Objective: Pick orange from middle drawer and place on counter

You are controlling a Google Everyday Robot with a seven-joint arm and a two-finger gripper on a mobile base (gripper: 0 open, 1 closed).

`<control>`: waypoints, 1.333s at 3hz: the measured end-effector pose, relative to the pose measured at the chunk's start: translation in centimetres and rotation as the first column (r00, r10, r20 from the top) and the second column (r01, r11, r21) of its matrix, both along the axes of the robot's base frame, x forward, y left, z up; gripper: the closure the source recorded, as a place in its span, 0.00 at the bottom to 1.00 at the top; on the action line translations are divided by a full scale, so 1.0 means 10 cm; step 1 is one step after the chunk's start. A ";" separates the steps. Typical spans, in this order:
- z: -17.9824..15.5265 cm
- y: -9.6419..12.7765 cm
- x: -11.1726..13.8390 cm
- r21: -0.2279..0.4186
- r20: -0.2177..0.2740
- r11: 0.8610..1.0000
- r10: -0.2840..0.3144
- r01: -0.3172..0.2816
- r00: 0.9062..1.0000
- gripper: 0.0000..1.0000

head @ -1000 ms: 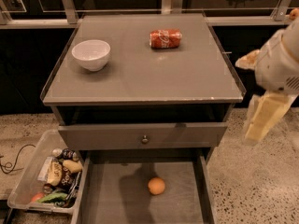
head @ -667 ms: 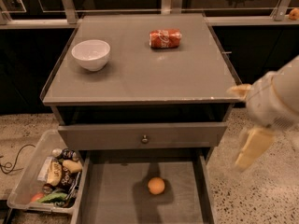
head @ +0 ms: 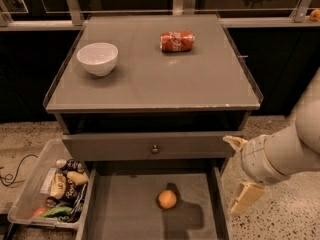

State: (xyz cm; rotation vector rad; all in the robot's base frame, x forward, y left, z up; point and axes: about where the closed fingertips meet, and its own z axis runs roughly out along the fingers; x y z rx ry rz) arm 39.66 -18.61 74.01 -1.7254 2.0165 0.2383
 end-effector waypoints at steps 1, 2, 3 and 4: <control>0.00 0.00 0.00 0.000 0.000 1.000 0.000 0.000 1.000 0.00; -0.49 0.14 -0.06 0.011 -0.064 1.000 -0.009 0.009 0.998 0.00; -1.28 0.30 -0.09 0.021 -0.139 1.000 -0.008 0.012 0.990 0.00; -1.87 0.41 -0.02 0.062 -0.162 0.998 -0.014 0.025 0.987 0.00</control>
Offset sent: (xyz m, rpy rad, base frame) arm -0.0149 0.0364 -0.1359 0.0358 0.1819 -0.0309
